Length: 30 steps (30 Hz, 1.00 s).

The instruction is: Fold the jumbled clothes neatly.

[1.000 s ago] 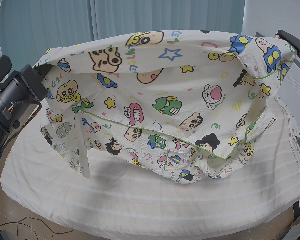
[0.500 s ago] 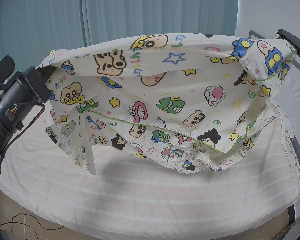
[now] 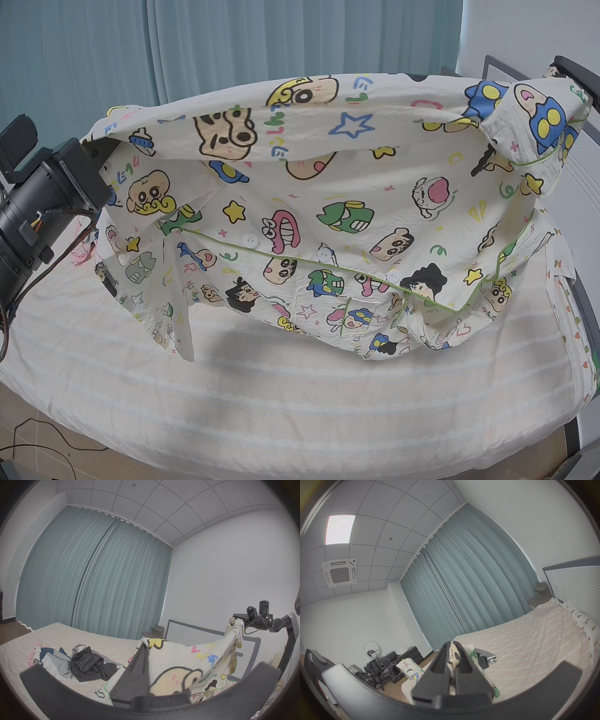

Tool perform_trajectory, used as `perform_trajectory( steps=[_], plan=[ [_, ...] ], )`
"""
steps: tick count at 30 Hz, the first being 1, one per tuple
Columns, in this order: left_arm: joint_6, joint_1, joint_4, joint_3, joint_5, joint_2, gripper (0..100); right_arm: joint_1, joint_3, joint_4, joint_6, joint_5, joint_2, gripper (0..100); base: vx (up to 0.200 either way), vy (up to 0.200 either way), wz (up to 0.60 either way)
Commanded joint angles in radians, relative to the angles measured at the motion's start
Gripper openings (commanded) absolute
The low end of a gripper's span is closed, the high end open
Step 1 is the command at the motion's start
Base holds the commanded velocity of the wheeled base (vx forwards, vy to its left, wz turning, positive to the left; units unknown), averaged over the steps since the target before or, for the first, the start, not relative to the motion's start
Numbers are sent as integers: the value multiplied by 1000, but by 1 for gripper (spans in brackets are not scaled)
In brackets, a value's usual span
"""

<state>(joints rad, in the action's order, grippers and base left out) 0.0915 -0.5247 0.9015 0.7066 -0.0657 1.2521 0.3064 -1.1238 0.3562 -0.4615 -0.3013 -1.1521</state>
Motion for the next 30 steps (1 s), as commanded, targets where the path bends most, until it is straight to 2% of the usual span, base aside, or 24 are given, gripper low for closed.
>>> perform_trajectory(
  steps=[1, 11, 14, 23, 30],
  plan=[
    [-1, 0, 0, -18, 0, 9, 0, 0, 1, 1, 0, -1, -4, 0, 0, -200, 0],
    [-1, 0, 0, -39, 0, 7, 0, 0, 9, 3, 0, -1, -1, 0, 0, -200, 0],
    [-1, 0, 0, -49, 0, 7, 0, 0, 13, 3, 0, -1, 0, 0, 200, -200, 0],
    [-1, 0, 0, -67, -3, 0, 0, 0, 18, 3, -2, -1, 6, 0, 0, 0, 0],
    [-1, 0, 0, -68, -3, -2, 0, 0, 24, 4, -2, -1, 12, 0, -200, 0, 0]
  ],
)
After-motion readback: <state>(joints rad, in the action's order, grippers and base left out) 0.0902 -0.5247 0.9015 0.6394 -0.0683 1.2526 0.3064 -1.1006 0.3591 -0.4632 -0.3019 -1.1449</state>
